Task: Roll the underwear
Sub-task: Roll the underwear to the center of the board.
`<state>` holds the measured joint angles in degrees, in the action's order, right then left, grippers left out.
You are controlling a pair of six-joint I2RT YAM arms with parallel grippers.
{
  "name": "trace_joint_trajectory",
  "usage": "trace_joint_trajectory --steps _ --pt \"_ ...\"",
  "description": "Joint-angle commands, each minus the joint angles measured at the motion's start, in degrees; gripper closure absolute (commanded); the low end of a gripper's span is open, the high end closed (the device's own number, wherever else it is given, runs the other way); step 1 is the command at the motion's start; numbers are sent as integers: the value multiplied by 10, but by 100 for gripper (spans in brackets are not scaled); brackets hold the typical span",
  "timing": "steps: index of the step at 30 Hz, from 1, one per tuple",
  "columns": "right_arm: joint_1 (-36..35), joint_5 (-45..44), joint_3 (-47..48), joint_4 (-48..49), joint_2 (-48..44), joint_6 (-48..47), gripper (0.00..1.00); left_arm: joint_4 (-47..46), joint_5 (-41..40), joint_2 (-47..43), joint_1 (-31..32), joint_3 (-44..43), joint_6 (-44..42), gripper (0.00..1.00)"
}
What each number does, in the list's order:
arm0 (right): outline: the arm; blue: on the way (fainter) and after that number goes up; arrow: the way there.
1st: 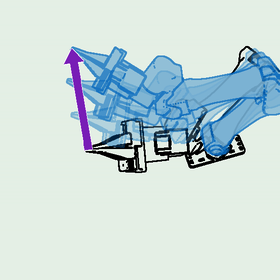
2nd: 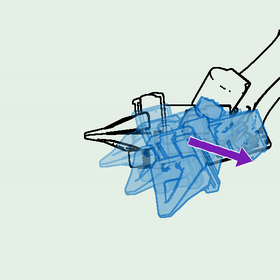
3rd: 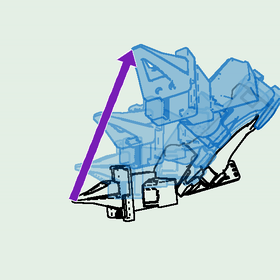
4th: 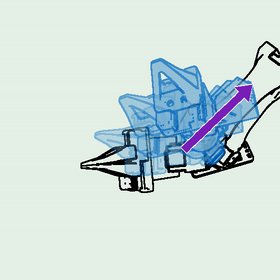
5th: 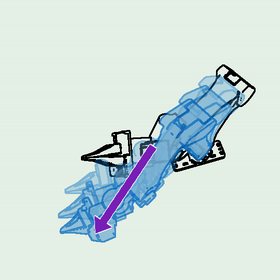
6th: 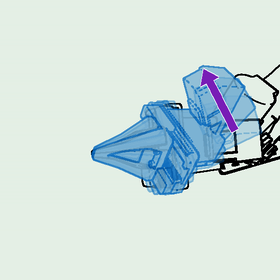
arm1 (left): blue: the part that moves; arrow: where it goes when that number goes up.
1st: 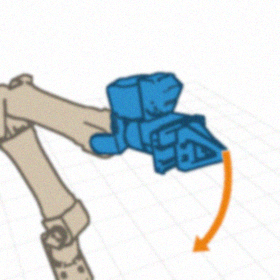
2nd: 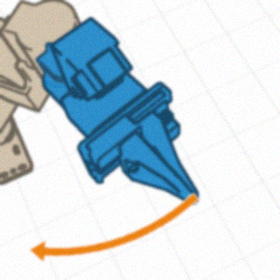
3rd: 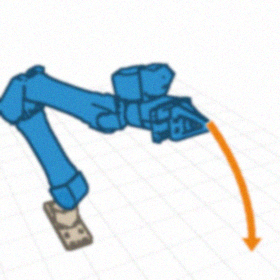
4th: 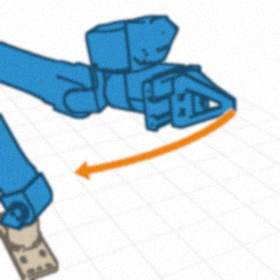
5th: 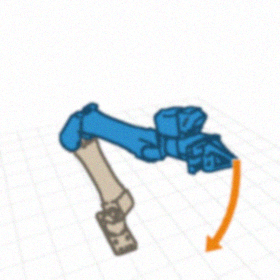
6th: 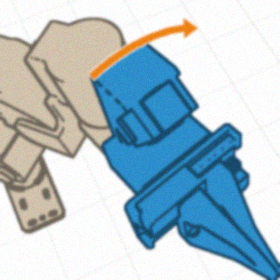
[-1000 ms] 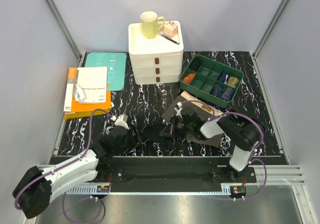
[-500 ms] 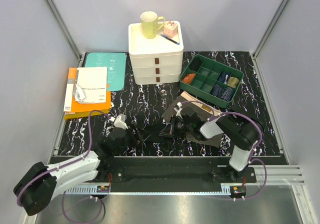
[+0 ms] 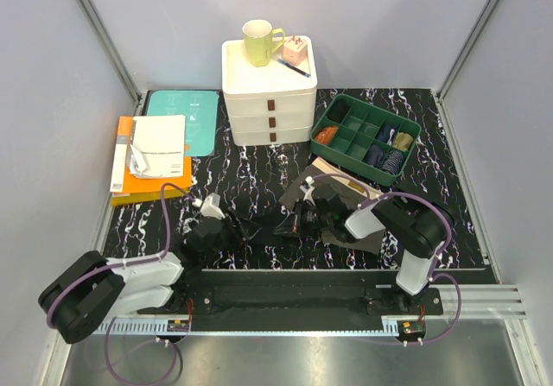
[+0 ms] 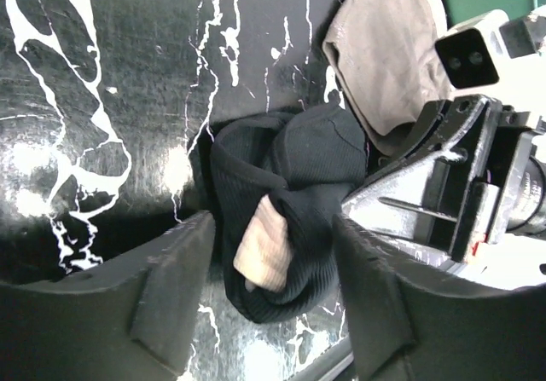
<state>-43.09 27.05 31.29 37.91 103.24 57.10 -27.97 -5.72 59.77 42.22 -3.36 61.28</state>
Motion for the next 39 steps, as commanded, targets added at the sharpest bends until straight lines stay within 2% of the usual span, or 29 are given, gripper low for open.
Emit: trace_joint_trajectory --steps 1,3,4,6,7,9,10,12,13,17,21,28,32,39 --pt "-9 -24 -11 -66 30 -21 100 -52 -18 51 -3 24 -17 51" --pt "-9 -24 -11 -66 30 -22 100 -65 -12 68 -2 21 -22 61" --pt "-9 -24 -10 -67 28 -23 100 -76 -8 80 -2 20 -26 72" --pt "-9 -27 -4 -85 21 -31 100 -74 3 90 -2 9 -34 82" --pt "-9 -30 -2 -93 17 -36 100 -48 4 95 -3 3 -34 93" --pt "-9 -31 5 -120 0 -53 100 -11 3 96 -2 -24 -46 100" --pt "-9 -33 10 -131 -7 -59 84 31 3 97 -2 -34 -51 100" --pt "-9 -40 20 -174 -34 -87 63 83 1 99 -2 -69 -76 100" --pt "-9 -52 26 -194 -45 -100 44 132 3 102 -3 -82 -85 100" --pt "-10 -95 51 -288 -126 -208 32 236 36 118 -4 -150 -142 100" --pt "-50 -151 71 -329 -199 -298 29 301 83 148 -11 -195 -180 100" --pt "-124 -256 72 -290 -233 -386 28 331 143 198 -27 -235 -214 100" --pt "-163 -269 90 -284 -233 -462 27 339 161 207 -27 -249 -223 100" --pt "-223 -322 118 -286 -184 -529 28 348 165 204 -32 -249 -227 100"
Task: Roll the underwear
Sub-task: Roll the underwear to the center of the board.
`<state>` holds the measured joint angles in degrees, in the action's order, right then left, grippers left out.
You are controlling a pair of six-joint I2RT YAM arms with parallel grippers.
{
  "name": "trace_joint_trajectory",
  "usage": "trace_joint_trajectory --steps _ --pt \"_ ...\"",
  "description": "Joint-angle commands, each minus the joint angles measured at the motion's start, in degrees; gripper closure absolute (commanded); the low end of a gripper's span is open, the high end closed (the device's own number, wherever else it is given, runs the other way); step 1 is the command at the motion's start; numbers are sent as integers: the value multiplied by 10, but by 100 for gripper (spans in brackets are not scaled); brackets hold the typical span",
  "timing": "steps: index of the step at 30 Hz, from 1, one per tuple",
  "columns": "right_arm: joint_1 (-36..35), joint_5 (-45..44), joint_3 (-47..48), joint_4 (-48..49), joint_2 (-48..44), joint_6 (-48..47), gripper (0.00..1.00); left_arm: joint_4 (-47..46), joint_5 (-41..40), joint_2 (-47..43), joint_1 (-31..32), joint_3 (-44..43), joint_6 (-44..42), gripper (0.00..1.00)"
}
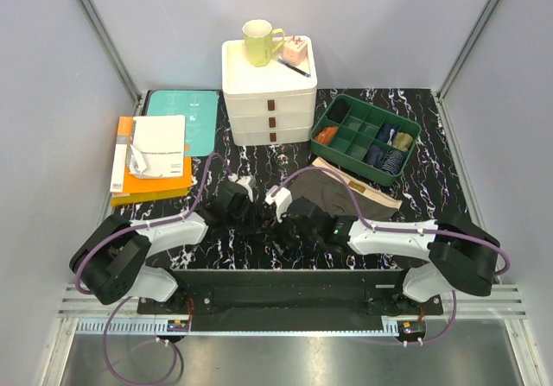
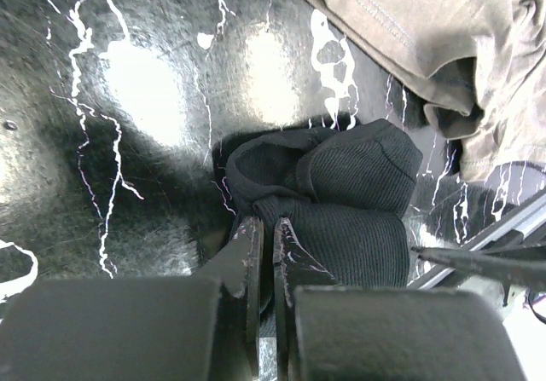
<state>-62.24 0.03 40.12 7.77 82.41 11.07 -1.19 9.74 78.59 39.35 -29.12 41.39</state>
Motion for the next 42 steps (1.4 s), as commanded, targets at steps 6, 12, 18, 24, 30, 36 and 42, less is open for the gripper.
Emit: trace_joint_trajectory --steps 6,12,18,24,30,36,42 --pt "-67 -91 35 23 51 -87 29 83 16 15 -9 10 -32 100" --pt "-89 -129 44 -1 83 -85 31 92 20 13 -12 6 -40 100" --pt "-123 -201 51 -17 118 -62 33 96 26 11 -14 3 -46 100" --pt "-137 -276 72 -52 173 -29 55 97 40 5 -16 5 -49 100" --pt "-139 -275 76 -67 195 -2 83 101 49 -15 -18 11 -42 100" --pt "-131 -205 48 -38 142 26 96 118 40 -72 -45 19 -22 59" --pt "-95 -92 8 22 104 82 98 161 -5 -120 -62 15 -21 30"
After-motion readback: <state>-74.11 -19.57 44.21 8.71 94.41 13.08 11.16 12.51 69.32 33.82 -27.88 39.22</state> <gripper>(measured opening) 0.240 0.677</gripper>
